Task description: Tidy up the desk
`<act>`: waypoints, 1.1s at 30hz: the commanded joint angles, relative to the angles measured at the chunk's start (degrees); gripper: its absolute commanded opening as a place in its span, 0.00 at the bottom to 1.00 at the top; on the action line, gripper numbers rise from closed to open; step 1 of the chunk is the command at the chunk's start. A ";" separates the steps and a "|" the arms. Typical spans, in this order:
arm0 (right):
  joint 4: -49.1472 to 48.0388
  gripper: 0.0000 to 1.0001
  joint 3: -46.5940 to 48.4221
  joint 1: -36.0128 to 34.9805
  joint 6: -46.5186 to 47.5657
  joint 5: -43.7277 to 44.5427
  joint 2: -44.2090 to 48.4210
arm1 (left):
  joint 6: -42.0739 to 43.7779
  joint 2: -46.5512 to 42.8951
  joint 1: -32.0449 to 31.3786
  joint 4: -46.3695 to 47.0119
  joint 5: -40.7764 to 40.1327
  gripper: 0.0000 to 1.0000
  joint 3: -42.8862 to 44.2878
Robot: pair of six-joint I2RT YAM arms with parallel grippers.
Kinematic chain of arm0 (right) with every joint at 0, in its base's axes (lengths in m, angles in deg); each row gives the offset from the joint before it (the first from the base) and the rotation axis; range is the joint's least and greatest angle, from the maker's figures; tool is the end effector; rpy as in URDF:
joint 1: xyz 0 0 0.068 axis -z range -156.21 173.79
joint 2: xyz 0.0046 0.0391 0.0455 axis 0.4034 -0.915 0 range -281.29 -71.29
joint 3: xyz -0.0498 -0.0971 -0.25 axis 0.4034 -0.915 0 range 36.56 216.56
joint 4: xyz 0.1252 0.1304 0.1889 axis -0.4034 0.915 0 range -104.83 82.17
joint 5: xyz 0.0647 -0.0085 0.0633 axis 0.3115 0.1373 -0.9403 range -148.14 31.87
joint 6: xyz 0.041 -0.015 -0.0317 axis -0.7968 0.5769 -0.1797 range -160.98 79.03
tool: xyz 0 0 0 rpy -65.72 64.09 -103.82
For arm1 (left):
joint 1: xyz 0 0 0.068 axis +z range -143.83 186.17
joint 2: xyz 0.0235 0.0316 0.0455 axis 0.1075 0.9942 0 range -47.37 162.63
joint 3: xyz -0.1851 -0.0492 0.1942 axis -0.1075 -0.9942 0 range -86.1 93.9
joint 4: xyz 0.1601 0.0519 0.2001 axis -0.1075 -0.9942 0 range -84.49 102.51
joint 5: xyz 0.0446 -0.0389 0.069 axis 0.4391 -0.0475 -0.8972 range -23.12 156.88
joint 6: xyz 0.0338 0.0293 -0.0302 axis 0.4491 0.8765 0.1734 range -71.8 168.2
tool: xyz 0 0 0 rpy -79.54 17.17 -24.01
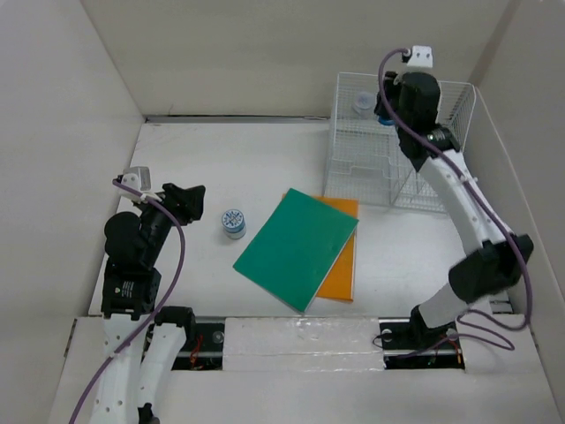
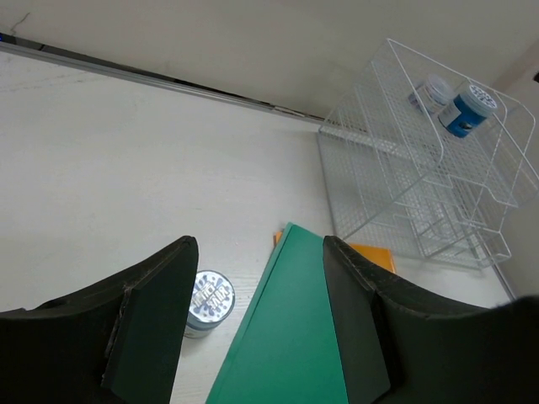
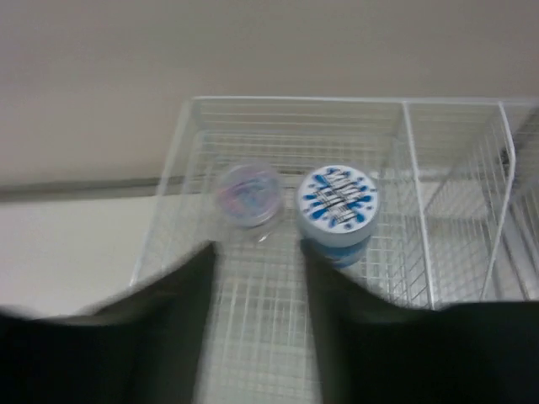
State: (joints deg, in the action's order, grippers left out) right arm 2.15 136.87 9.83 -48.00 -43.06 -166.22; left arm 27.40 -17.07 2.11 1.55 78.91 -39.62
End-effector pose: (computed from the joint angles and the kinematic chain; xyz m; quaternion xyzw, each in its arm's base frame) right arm 0.3780 0.0845 0.4374 0.0363 0.7719 0.0141 0.6346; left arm 0.1183 -0.0158 0.3824 -0.0210 0.6746 -0.2271 0.7020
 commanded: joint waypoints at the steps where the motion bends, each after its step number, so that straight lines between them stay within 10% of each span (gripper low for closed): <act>1: -10.45 0.23 -12.03 -11.83 -1.32 -3.55 12.02 | 0.49 0.11 -0.08 2.35 0.80 0.57 -0.07; 5: -23.43 0.15 -29.79 -24.25 -5.35 -11.17 17.58 | 0.58 -0.16 -0.08 2.08 -0.77 0.34 0.19; 10: -28.40 0.76 -40.19 -37.09 -4.67 -14.54 14.70 | 0.14 -0.77 0.45 1.91 -1.66 0.30 0.37; 15: -24.36 0.97 -35.02 -46.58 -1.85 -12.99 -0.29 | -0.47 -1.39 1.07 1.64 -2.71 0.47 0.81; 26: -24.71 0.98 -16.13 -46.78 0.78 -1.54 -23.62 | -0.12 -2.00 1.59 1.38 -2.37 0.53 0.63; 33: -27.17 0.80 -7.25 -46.25 0.08 0.31 -31.79 | -0.12 -2.18 1.59 1.38 -2.28 0.53 0.54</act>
State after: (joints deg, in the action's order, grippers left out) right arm -20.93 125.18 -36.64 -48.24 -44.99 -196.47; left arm 27.31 -18.71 3.40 1.51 76.33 -39.62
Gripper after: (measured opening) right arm 0.825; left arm 0.524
